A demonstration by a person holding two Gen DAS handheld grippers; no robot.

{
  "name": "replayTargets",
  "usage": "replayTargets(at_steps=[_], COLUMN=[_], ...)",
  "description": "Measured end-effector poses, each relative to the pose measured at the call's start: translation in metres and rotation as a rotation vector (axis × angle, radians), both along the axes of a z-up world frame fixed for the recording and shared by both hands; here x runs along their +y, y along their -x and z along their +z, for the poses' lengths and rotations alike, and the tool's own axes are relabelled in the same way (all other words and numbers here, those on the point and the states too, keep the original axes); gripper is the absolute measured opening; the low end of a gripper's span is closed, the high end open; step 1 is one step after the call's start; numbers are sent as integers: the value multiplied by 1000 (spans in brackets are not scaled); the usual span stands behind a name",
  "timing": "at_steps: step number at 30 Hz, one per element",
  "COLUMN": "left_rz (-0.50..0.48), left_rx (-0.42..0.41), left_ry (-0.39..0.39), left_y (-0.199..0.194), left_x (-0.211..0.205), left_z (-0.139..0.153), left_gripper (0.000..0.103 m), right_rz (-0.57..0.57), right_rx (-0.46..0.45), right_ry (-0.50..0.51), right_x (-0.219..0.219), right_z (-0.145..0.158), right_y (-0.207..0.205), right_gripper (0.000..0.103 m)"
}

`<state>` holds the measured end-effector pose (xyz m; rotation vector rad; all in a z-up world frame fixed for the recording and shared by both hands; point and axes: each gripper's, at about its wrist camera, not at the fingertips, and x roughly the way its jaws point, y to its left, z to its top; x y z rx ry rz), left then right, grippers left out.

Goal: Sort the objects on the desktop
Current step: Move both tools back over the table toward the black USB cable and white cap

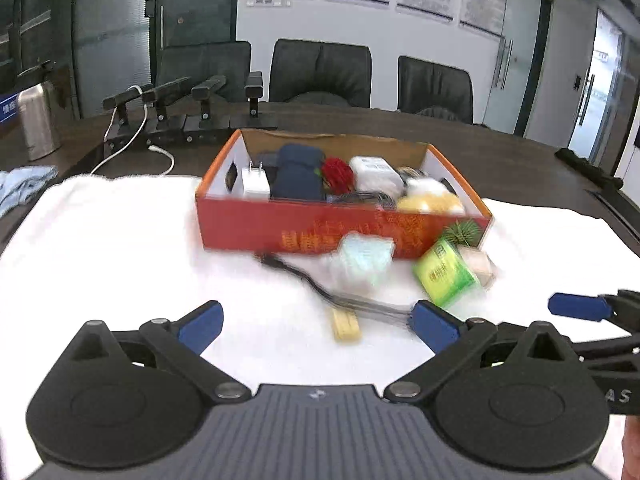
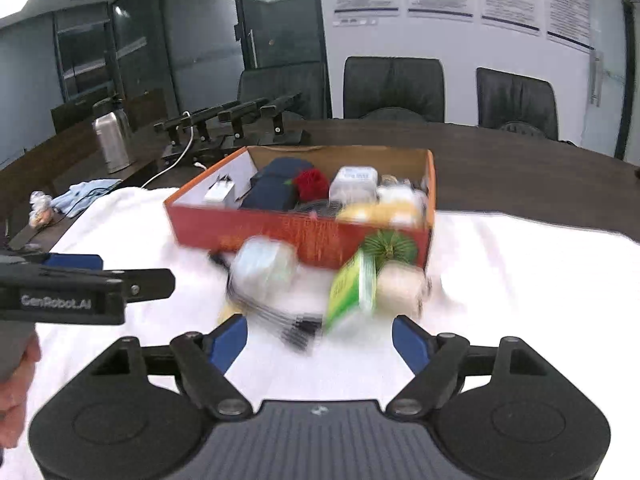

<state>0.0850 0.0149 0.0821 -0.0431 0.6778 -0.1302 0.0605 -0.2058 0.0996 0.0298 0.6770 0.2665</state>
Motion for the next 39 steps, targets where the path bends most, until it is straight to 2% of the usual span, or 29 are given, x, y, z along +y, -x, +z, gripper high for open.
replayTargets(at_steps=[4,8,11,14,17,19,22,27,31,33,34,36,37,39], left_rz=[9,-42,-34,-49,-67,-71,-91,-70,-70,-62,-52,-48,-52,-24], left_rx=[-52,-71,-59,-44,-28,-23,-57,-88,-174,-122,-87,-15,34,97], left_ry=[13,-40,-22,3,-10,-29,-11,17,29,77,105,188,223,212], left_y=[53,102,130,148,153,157,161,141,113,76,60,21,-3,-38], left_x=[-4,-15,-15,-15,-20,-25,-24,-13,0,14,20,30,31,25], left_z=[-21,-43,-56,-59,-64,-67,-60,-40,-18,-11,-10,-10,-13,-22], left_gripper=[103,103,103,103,103,103,103,103,103,99,88,79,78,70], right_rz=[-39,-84,-77,-84,-68,-74,-77,-101,-134,-134,-132,-140,-148,-147], right_rx=[-58,-58,-58,-53,-69,-78,-93,-109,-110,-119,-123,-123,-118,-97], right_ry=[14,-4,-9,-25,-47,-29,2,2,38,53,59,77,78,56], right_x=[-9,-19,-24,-29,-32,-29,-26,-34,-45,-51,-54,-58,-60,-64], right_z=[-16,-35,-47,-57,-61,-62,-59,-50,-41,-37,-35,-33,-33,-35], right_y=[59,101,126,145,156,159,161,151,129,116,109,93,84,67], right_gripper=[82,82,82,82,82,82,82,82,81,81,80,80,80,79])
